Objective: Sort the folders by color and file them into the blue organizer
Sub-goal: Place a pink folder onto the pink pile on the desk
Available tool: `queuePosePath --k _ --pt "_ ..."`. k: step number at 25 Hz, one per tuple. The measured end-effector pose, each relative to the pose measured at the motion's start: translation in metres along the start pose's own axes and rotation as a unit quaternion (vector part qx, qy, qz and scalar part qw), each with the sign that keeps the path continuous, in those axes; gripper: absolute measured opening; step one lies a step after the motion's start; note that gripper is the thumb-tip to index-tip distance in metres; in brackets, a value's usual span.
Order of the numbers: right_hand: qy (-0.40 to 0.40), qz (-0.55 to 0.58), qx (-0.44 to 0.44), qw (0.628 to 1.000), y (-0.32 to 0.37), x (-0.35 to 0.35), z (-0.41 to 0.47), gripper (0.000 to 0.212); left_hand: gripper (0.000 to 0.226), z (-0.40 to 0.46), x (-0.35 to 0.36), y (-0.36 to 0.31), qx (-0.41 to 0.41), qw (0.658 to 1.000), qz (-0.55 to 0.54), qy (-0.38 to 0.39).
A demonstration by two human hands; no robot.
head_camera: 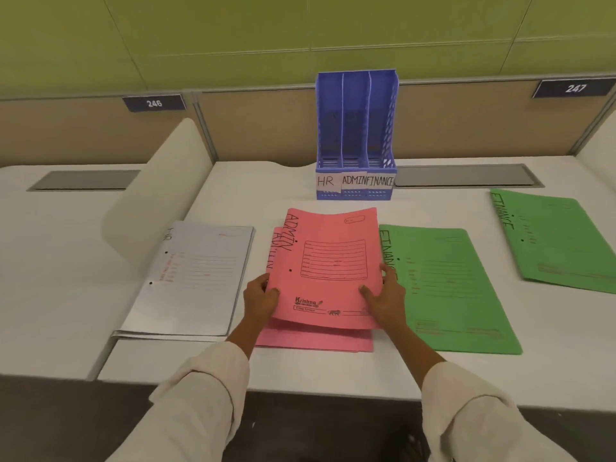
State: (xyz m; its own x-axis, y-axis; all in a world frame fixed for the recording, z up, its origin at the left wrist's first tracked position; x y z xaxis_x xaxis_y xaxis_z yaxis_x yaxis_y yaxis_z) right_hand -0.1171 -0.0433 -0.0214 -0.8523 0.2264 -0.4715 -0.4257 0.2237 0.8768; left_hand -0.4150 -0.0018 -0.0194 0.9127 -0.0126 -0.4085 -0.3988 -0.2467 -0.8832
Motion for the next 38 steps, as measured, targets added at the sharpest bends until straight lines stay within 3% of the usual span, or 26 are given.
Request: queuePosePath --k 5,9,20,23,26,32,38 --pt "0.023 -0.057 0.009 0.998 -0.001 0.024 -0.015 0.073 0.04 -0.015 -0.012 0.023 0.06 0.987 0.145 -0.036" --pt "0.031 -0.113 0.029 0.993 -0.011 0.029 -0.02 0.079 0.035 -0.025 -0.008 0.027 0.049 0.965 0.254 -0.042" --pt "0.051 -0.217 0.026 0.974 -0.005 0.044 -0.036 0.058 0.031 -0.031 -0.011 0.028 0.052 0.929 0.363 -0.046" --pt "0.059 -0.305 0.029 0.95 0.0 0.047 -0.04 0.049 0.03 -0.032 -0.01 0.027 0.051 0.912 0.405 -0.046" --pt "0.066 -0.401 -0.027 0.913 0.005 0.055 -0.048 0.037 0.03 -0.032 -0.002 0.021 0.081 0.89 0.446 -0.048" --pt "0.095 -0.436 -0.107 0.888 0.007 0.052 -0.054 0.049 0.039 -0.026 0.065 -0.025 0.178 0.855 0.485 0.046" --pt "0.029 -0.451 -0.107 0.886 -0.017 -0.045 -0.024 0.068 0.044 -0.033 0.181 -0.101 0.271 0.837 0.463 0.112"
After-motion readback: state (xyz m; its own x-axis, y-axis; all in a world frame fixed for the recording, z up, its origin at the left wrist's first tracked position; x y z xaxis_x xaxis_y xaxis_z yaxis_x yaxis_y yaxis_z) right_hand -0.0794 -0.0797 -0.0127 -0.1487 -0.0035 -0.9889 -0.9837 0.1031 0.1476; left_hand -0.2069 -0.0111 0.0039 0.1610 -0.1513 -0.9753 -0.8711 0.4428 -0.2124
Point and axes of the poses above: each hand's wrist, its own z-axis towards the middle knuckle, its own x-axis out of the palm, y = z × x, the point moved 7 cm from there along z, towards the middle knuckle, and after that the axes turned 5 degrees about y, right-handed, at the moved point
